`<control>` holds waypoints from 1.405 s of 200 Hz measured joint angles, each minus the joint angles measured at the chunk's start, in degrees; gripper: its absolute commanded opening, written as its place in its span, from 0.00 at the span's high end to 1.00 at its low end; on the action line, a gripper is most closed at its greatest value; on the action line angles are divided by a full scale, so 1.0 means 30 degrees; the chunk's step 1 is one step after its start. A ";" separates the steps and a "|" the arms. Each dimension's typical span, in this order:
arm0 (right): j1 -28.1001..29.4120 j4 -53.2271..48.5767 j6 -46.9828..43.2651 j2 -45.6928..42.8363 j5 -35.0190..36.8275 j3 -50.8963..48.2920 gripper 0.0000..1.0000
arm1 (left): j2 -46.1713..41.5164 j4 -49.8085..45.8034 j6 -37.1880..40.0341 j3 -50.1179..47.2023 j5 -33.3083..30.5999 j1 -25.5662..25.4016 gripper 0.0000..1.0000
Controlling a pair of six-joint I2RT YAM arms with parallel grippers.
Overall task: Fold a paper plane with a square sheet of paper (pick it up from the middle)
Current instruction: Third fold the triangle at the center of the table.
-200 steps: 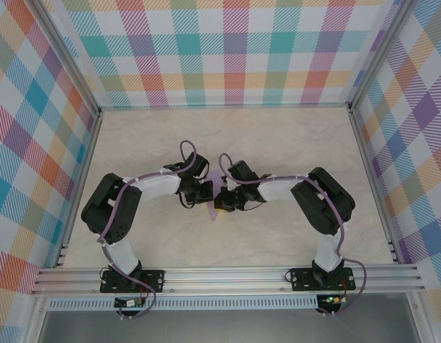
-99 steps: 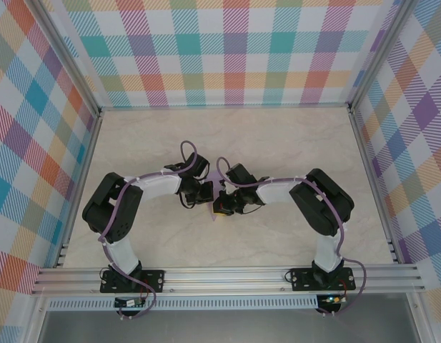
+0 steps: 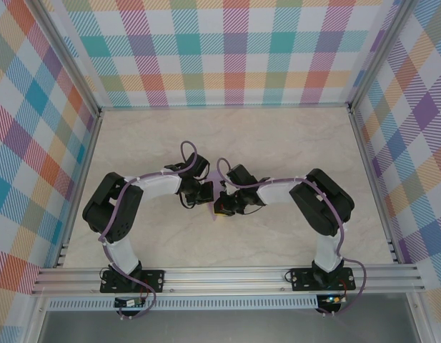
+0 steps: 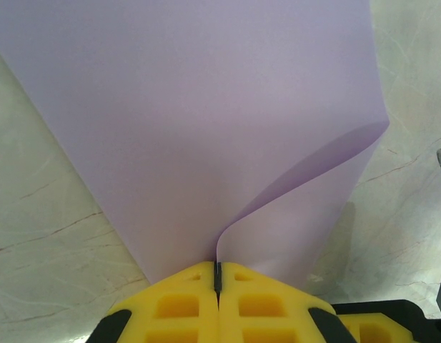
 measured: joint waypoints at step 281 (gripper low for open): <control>0.0313 0.0211 0.0015 0.0044 -0.0495 -0.0182 0.95 | 0.0131 -0.0007 0.0444 0.0015 -0.0663 0.0000 1.00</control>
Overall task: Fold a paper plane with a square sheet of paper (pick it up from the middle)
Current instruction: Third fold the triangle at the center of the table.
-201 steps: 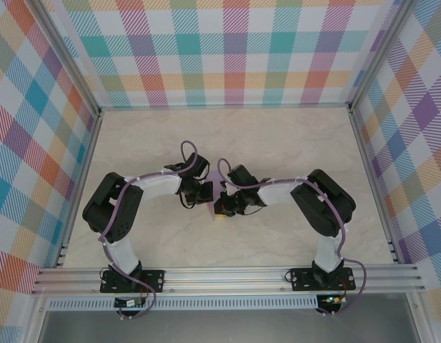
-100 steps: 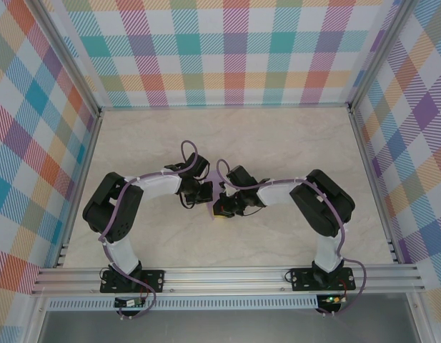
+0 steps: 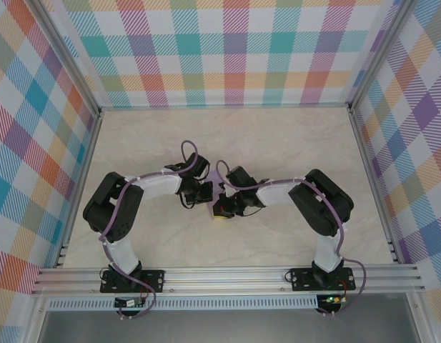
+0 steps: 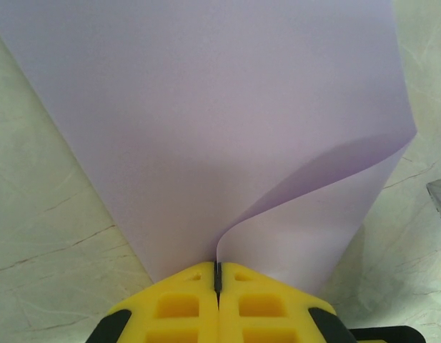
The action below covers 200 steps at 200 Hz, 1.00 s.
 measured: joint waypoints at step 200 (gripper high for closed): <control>-0.2084 -0.0029 0.0248 -0.0947 0.0867 0.0539 0.96 | 0.0138 -0.0044 0.0007 0.0197 0.0000 0.0000 1.00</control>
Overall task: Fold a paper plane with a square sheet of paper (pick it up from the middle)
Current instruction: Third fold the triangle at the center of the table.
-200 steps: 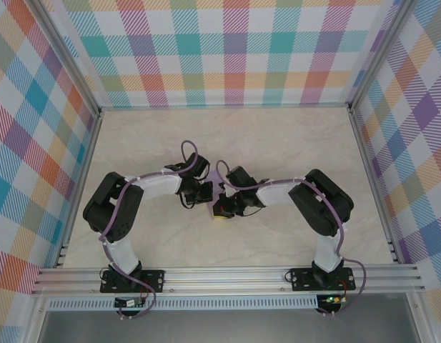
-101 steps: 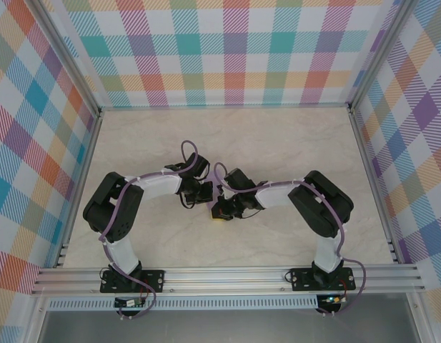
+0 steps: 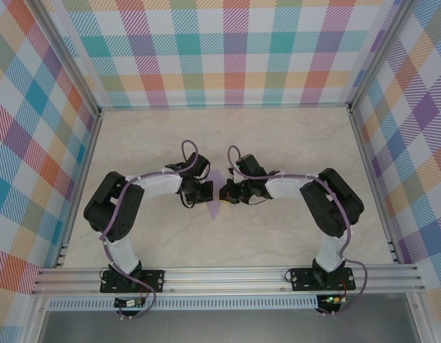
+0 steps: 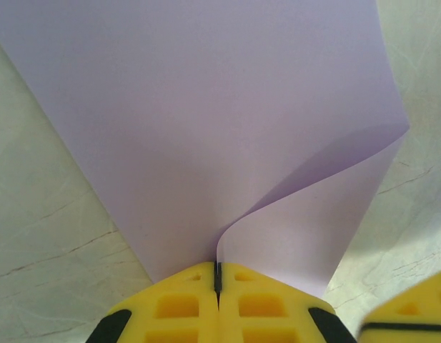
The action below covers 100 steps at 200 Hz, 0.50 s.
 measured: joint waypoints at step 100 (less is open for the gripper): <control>0.0022 -0.0809 -0.0401 0.1406 -0.0146 0.0736 0.97 | 0.0262 -0.0022 0.0357 0.0328 -0.0015 0.0000 1.00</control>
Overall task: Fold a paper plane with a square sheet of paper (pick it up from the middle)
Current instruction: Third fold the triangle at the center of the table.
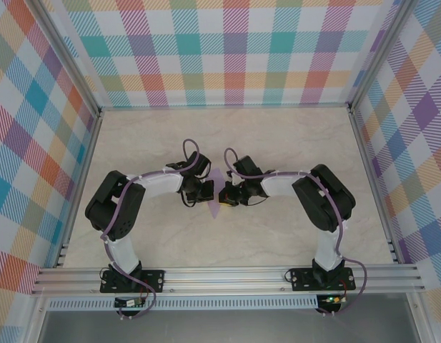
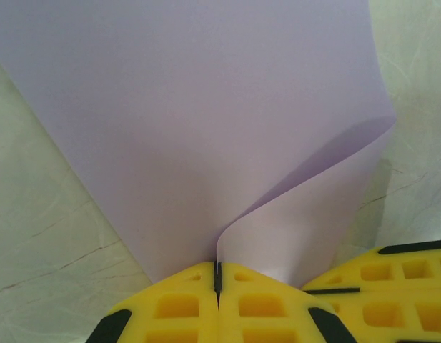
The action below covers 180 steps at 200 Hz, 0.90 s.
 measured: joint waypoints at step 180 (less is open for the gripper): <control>0.0175 0.0102 0.1676 0.0204 0.0430 0.0000 0.98 | -0.5158 0.0525 -0.2346 -0.2149 -0.1173 0.0066 0.87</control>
